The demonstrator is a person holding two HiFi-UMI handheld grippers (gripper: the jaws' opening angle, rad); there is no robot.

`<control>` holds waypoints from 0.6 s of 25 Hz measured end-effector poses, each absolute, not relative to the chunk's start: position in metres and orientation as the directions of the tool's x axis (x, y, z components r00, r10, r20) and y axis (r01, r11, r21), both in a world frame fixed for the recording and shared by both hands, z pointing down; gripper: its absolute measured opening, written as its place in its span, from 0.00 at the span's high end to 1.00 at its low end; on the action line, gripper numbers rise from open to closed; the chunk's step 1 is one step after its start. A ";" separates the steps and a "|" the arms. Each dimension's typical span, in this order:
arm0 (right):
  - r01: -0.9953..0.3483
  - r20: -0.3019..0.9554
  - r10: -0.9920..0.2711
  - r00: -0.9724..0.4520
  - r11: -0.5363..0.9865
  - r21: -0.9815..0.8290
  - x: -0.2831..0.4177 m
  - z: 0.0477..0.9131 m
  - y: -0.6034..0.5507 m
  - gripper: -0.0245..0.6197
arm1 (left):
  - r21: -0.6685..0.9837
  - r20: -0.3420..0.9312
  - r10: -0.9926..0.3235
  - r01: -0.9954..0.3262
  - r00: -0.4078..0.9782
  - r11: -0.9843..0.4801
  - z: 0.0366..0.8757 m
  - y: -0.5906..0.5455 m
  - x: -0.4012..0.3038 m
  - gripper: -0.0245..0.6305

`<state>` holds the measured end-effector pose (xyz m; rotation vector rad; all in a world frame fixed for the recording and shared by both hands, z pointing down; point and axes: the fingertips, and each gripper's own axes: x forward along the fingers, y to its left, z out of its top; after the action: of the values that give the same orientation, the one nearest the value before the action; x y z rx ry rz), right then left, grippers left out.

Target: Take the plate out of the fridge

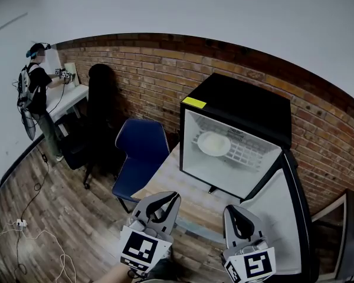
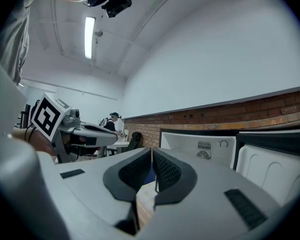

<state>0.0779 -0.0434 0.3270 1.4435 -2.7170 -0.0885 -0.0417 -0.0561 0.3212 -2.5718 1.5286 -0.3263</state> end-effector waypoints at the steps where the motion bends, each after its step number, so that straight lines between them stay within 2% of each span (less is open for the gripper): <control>1: -0.829 0.029 -0.832 -0.554 0.554 0.080 0.074 0.325 -0.051 0.91 | -0.223 0.120 -0.876 -0.847 0.468 -0.483 0.320 -0.064 -0.045 0.93; 15: -0.889 0.000 -0.897 -0.442 0.438 0.133 0.038 0.296 -0.150 0.91 | -0.188 0.124 -0.810 -0.788 0.573 -0.586 0.313 -0.169 -0.075 0.93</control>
<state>0.0384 -0.1498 0.2961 1.6194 -2.6031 -0.1738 -0.0753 -0.1691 0.3129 -2.6853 1.3699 -0.2987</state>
